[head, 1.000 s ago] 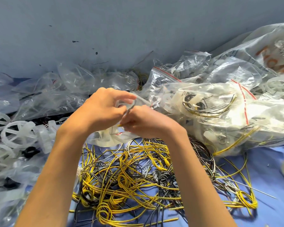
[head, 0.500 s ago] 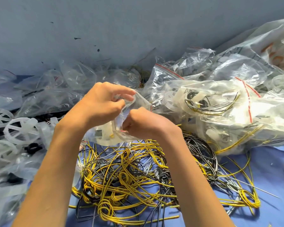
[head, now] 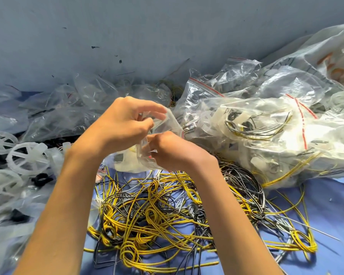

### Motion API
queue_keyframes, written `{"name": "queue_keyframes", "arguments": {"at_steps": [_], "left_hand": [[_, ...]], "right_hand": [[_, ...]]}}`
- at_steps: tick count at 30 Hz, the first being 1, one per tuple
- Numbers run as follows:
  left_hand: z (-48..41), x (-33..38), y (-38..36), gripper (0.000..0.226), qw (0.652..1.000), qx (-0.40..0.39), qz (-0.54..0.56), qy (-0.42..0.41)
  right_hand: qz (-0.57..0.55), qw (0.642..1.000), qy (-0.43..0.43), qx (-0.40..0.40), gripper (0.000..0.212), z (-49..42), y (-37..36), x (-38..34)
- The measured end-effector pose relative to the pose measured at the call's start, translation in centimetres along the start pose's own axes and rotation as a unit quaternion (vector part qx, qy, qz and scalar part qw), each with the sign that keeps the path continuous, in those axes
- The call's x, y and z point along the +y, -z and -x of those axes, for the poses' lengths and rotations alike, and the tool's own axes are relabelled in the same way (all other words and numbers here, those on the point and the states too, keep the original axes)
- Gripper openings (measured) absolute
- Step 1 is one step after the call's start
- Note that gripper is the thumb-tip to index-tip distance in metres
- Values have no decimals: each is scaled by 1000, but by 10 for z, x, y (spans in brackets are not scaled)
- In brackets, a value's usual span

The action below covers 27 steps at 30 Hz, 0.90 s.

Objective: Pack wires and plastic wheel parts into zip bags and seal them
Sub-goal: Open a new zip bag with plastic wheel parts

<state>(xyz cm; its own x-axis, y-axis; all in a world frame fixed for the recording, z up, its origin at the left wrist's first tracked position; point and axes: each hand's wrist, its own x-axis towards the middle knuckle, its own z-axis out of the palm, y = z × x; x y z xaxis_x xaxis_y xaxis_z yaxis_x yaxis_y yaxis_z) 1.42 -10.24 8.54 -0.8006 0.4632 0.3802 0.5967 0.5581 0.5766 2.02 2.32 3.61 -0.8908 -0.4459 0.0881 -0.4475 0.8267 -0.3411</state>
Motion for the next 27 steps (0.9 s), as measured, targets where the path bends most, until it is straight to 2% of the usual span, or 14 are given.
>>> {"name": "queue_keyframes", "arguments": {"at_steps": [4,7,9,10,13,17,20,22,24,27], "left_hand": [[-1,-5,0,47,1000,7,-15,9],[-1,-7,0,47,1000,2,-15,17],[-2,-5,-1,47,1000,-5,-18,15],[-2,-4,-2,47,1000,-7,-16,13],[-1,1,-3,46,1000,-4,-30,5],[0,5,-1,45,999,-3,-35,-11],[0,6,1,41,1000,12,-22,-6],[1,8,-1,44,1000,7,2,-7],[1,7,-3,45,1000,-10,17,-4],[-1,3,-4,46,1000,-15,23,6]], "right_hand": [[49,997,-59,-18,30,9,15,-1],[34,996,-88,-9,14,15,22,-4],[17,995,-99,1,21,15,20,-5],[4,995,-99,10,17,13,19,-4],[-55,992,-69,90,19,11,21,-4],[-131,968,-34,209,17,10,27,-5],[-112,963,-45,242,16,5,20,-6],[-42,978,-85,188,16,2,8,-7],[-18,990,-112,87,9,3,0,-9],[8,994,-99,-40,32,9,5,-9]]}}
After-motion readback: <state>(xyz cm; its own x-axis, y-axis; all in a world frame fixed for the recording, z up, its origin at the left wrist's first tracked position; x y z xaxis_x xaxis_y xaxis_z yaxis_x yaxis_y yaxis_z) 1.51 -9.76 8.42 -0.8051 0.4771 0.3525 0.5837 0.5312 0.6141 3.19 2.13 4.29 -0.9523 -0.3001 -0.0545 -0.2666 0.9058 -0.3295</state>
